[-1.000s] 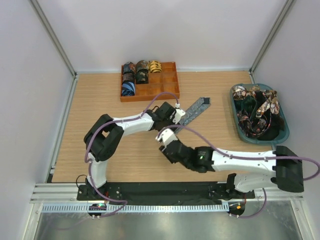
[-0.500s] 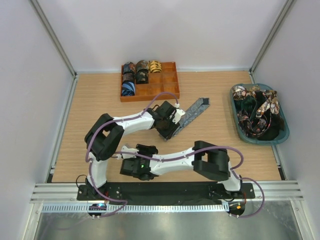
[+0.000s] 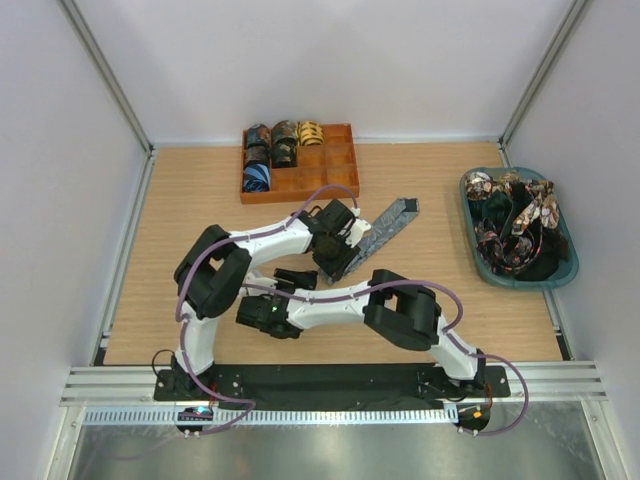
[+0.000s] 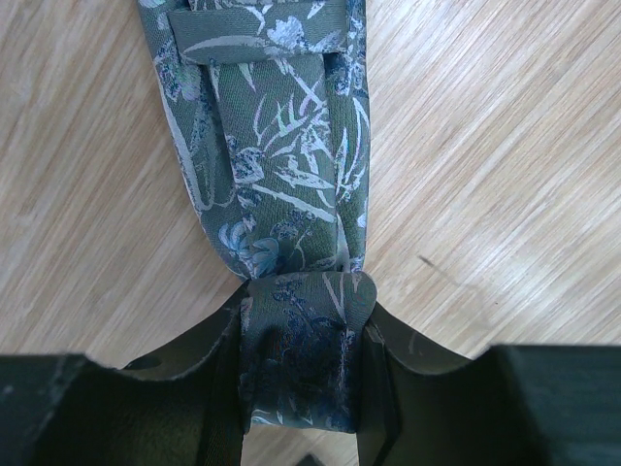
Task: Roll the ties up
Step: Roll the tie
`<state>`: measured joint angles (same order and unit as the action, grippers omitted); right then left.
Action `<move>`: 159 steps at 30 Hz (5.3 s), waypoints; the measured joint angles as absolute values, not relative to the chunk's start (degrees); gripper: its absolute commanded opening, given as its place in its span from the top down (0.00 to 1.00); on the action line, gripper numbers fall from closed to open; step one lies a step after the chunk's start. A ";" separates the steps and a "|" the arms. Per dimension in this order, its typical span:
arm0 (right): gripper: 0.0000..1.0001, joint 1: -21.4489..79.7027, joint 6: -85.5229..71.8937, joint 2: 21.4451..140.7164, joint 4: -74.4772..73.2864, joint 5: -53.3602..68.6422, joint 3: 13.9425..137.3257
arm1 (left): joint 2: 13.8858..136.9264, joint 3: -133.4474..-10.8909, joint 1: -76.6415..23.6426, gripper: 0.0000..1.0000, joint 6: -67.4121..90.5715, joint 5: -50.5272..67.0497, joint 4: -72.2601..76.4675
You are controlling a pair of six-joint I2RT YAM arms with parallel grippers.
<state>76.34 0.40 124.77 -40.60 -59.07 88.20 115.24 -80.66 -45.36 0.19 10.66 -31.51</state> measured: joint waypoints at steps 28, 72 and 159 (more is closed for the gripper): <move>0.34 72.97 0.30 130.96 -41.06 -65.87 88.09 | 117.43 -85.14 -45.36 0.92 1.58 10.76 -39.64; 0.66 71.13 -5.19 128.14 -40.42 -63.75 82.87 | 107.35 -85.23 -44.49 0.12 3.38 6.74 -37.06; 0.73 27.90 -25.91 115.66 11.33 57.10 56.25 | 96.23 -47.62 -44.82 0.06 -5.06 9.19 3.33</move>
<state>27.90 -25.91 115.66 11.33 57.10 56.25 96.23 -47.62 -44.82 -5.06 9.19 3.33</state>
